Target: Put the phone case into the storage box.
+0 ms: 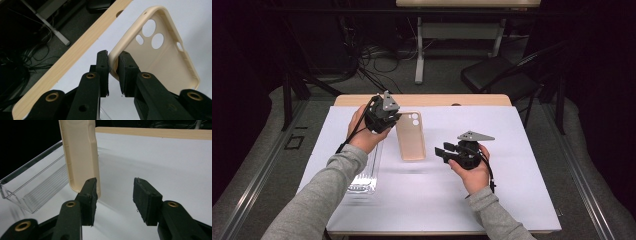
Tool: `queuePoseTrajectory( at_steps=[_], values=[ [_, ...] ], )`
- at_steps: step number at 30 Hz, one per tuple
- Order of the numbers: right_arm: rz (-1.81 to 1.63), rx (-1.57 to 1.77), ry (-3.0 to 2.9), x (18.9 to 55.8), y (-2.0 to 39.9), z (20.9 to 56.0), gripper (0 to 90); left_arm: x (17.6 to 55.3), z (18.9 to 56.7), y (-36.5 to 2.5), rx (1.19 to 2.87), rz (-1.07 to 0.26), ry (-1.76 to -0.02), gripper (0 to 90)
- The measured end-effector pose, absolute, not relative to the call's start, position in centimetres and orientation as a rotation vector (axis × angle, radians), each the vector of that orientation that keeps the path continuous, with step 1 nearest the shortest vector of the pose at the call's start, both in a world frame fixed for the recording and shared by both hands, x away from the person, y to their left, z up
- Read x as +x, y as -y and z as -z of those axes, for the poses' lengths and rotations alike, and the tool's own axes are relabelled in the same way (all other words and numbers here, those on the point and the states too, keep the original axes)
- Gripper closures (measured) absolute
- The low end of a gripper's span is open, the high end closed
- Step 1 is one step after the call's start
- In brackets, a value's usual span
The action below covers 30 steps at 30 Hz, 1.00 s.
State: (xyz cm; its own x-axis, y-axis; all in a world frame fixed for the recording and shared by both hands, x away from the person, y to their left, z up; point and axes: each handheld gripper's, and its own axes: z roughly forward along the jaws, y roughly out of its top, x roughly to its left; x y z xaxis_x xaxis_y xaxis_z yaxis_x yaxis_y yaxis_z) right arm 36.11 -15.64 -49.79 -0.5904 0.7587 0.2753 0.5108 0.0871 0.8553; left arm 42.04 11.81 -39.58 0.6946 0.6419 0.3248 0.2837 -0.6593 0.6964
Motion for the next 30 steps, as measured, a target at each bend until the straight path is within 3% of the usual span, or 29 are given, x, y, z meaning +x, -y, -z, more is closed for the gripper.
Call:
queuePoseTrajectory(
  at_steps=[16,30],
  values=[
    [-1.495,1.267,-2.116,36.1,15.8,49.7,54.0,42.5,39.0,-13.4,2.238,-0.761,-0.718,80.0],
    [-1.461,1.248,-2.089,36.2,16.3,49.6,49.5,42.6,38.4,-15.1,2.207,-0.859,-0.703,80.0]
  ],
)
